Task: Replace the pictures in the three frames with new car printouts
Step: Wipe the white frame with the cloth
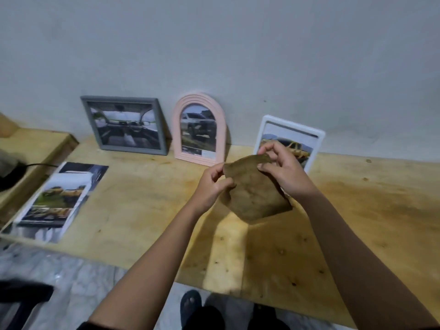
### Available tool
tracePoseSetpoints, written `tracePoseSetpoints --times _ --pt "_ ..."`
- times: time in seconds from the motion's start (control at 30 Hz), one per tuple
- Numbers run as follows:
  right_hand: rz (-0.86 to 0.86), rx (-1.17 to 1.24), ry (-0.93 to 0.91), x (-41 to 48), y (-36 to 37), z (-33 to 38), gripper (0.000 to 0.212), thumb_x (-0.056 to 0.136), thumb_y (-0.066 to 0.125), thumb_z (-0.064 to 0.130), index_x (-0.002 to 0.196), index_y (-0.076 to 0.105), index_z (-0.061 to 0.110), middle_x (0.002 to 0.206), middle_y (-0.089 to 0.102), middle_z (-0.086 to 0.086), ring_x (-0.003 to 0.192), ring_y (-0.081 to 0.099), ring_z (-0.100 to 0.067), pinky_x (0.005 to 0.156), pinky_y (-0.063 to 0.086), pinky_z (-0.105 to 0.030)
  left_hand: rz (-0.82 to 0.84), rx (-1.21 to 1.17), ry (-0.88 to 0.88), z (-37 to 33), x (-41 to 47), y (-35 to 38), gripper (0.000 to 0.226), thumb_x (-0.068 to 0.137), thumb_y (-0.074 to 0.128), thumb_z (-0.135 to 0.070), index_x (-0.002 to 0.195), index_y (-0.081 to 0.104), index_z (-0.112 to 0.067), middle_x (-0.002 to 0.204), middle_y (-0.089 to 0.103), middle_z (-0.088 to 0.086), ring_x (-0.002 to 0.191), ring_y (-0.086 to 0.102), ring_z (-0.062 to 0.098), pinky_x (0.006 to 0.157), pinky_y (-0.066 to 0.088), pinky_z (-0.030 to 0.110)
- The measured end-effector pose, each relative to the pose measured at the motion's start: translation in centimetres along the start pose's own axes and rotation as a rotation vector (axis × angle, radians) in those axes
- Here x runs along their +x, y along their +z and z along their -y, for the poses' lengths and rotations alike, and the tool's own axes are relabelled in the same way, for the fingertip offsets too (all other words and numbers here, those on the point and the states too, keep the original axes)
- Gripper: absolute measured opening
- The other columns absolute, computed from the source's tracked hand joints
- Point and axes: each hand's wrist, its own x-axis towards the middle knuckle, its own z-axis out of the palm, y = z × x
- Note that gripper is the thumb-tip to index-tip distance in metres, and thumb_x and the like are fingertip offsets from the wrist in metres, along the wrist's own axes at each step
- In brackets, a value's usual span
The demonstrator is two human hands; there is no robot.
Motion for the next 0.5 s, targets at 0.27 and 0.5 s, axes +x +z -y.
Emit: tracePoseSetpoints --times 0.27,0.5 --pt "0.018 -0.281 0.141 1.7 7.7 -2.6 0.023 0.089 0.058 0.008 0.096 0.062 0.029 0.099 0.061 0.015 0.104 0.056 -0.012 0.089 0.047 -0.032 0.254 0.111 -0.342 5.4 -2.3 -11.6 0.034 0.078 0.074 -0.017 0.108 0.06 -0.015 0.101 0.068 0.002 0.095 0.064 0.016 0.08 0.053 0.025" --pt "0.206 -0.043 0.582 -2.2 12.4 -5.4 0.008 0.092 0.053 0.007 0.098 0.053 0.013 0.097 0.062 -0.006 0.081 0.063 -0.021 0.056 0.051 -0.024 0.806 0.116 -0.573 8.6 -3.1 -18.0 0.026 0.079 0.071 -0.011 0.102 0.063 -0.015 0.081 0.067 -0.006 0.074 0.06 0.016 0.062 0.044 0.031"
